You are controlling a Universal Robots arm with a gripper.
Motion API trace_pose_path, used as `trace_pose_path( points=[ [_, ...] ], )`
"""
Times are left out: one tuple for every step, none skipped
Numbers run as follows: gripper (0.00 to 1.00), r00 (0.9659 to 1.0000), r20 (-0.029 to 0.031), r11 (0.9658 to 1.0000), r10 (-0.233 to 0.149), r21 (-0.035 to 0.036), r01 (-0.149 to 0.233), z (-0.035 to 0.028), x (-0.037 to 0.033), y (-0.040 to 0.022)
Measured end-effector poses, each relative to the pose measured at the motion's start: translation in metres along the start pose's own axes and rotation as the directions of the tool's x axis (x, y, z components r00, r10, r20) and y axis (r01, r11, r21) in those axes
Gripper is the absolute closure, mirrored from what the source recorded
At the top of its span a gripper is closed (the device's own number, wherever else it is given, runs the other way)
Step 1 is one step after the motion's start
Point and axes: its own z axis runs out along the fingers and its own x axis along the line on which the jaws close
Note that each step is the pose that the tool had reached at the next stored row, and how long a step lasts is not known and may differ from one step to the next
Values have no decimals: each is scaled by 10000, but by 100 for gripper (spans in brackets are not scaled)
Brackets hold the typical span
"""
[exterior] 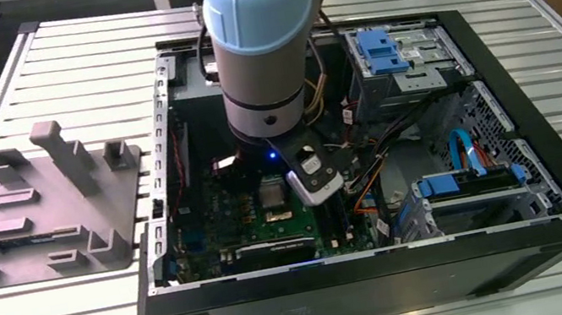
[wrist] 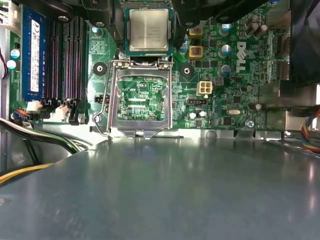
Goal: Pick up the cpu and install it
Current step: 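Place the cpu into insertion slot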
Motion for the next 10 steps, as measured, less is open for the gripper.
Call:
trace_pose_path(
  points=[
    [53, 10000, -1, 10000, -1, 0, 1, 3, -1, -6],
    [53, 10000, 0, 10000, -1, 0, 1, 5, -2, -13],
    [53, 10000, -1, 10000, -1, 0, 1, 7, -4, -21],
    [53, 10000, -1, 10000, 0, 0, 0, 10, -9, -29],
    [53, 10000, 0, 10000, -1, -1, 1, 13, -16, -37],
    [53, 10000, 0, 10000, -1, -1, 1, 16, -26, -44],
    [53, 10000, 0, 10000, -1, -1, 1, 18, -35, -52],
    [53, 10000, 0, 10000, -1, -1, 1, 21, -44, -61],
    [53, 10000, 0, 10000, -1, -1, 1, 23, -50, -69],
    [53, 10000, 0, 10000, -1, -1, 1, 25, -52, -82]
  ],
)
